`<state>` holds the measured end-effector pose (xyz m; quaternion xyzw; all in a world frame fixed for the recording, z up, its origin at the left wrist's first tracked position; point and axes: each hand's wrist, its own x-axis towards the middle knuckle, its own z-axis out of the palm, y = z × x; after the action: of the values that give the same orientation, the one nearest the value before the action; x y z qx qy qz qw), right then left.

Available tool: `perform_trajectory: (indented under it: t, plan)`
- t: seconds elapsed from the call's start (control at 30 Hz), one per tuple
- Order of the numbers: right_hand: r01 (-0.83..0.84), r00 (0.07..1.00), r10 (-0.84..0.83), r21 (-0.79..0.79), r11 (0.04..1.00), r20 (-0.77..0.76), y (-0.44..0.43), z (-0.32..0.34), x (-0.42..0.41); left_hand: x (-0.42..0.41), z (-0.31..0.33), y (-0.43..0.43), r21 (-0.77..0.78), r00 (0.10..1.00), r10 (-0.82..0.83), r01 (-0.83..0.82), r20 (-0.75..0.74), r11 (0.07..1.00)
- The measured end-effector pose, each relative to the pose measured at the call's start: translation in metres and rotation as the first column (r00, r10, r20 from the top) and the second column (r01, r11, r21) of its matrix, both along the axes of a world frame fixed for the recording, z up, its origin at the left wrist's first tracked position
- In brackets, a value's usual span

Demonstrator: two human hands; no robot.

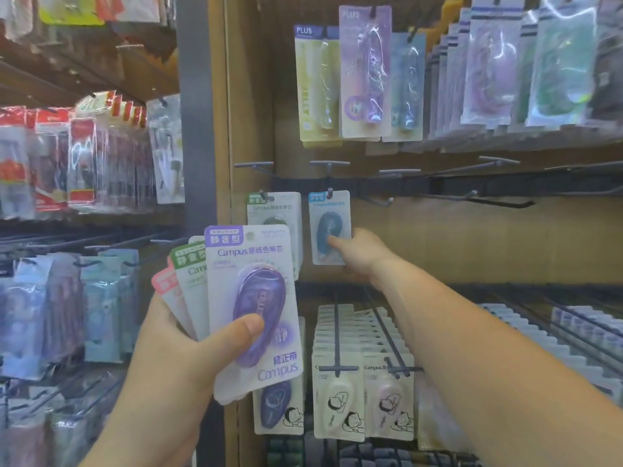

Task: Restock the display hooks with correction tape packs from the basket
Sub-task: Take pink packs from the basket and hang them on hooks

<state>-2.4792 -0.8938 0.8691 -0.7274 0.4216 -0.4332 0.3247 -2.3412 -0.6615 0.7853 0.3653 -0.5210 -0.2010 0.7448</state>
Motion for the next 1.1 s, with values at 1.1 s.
perform_trajectory:
  t: [1.1]
  plan:
    - [-0.524, 0.728, 0.515, -0.117, 0.843, 0.452, 0.121, -0.044, -0.102, -0.070, 0.000, -0.058, -0.009, 0.970, -0.218, 0.218, -0.104, 0.976]
